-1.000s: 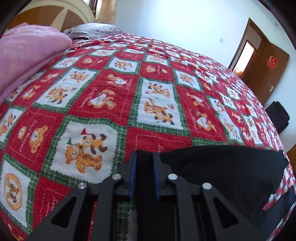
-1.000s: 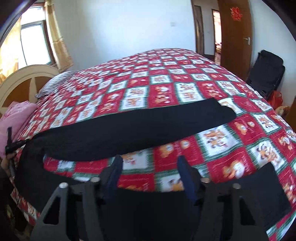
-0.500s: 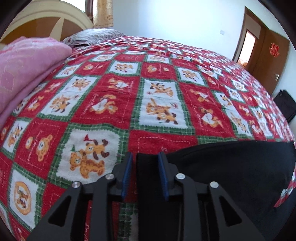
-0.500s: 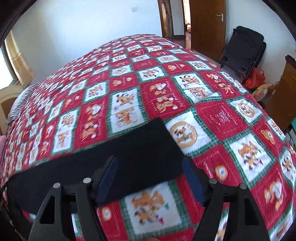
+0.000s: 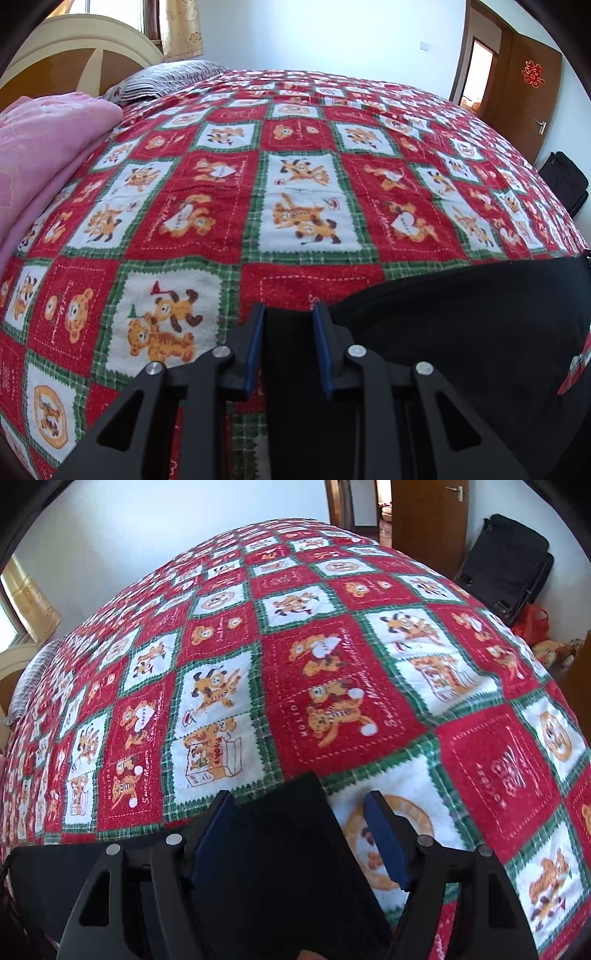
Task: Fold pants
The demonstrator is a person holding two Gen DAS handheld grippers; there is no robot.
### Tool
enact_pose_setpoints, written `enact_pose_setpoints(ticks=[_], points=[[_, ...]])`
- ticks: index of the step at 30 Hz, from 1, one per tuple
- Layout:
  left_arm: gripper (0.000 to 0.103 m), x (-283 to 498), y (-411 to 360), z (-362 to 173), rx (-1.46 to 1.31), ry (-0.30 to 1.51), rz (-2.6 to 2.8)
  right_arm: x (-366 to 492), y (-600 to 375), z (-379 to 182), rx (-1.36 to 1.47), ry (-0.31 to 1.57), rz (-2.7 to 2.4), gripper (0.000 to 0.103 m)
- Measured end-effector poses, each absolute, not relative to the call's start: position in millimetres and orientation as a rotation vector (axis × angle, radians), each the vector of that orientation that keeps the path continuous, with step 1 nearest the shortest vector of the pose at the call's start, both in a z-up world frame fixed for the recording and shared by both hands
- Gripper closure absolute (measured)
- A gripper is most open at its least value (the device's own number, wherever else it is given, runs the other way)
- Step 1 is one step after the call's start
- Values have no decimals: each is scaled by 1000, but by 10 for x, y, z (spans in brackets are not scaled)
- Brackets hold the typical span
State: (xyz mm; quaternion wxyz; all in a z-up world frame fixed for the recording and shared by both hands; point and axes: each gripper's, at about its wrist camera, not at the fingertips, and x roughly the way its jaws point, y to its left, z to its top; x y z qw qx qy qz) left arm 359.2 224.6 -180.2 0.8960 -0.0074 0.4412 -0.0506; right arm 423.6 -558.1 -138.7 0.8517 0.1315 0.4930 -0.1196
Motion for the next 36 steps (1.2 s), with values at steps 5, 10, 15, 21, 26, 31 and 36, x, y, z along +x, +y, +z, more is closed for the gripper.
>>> enact_pose_setpoints(ticks=[5,10,15,21,26,31,36], points=[[79,3690,2288,-1770,-32,946,-137,4358,-5537,-1441,195,1079,-277,56],[92,3667,2162,-1726,32,894,-156,4266,-5575,-1346,236,1055,-250,92],[92,3592,2254,-1569,1,840,-171,4084,-5436,-1078,204,975,-225,94],[92,3478,2306,-1351,-28,782,-190,3786,-5385,-718,198,872,-212,94],[92,3342,2324,-1226,-52,731,-215,3416,-5370,-472,205,809,-182,94],[92,3191,2359,-1145,-87,682,-238,2964,-5365,-258,229,743,-146,94],[92,2936,2420,-1047,-133,621,-281,2444,-5356,-137,252,689,-116,94]])
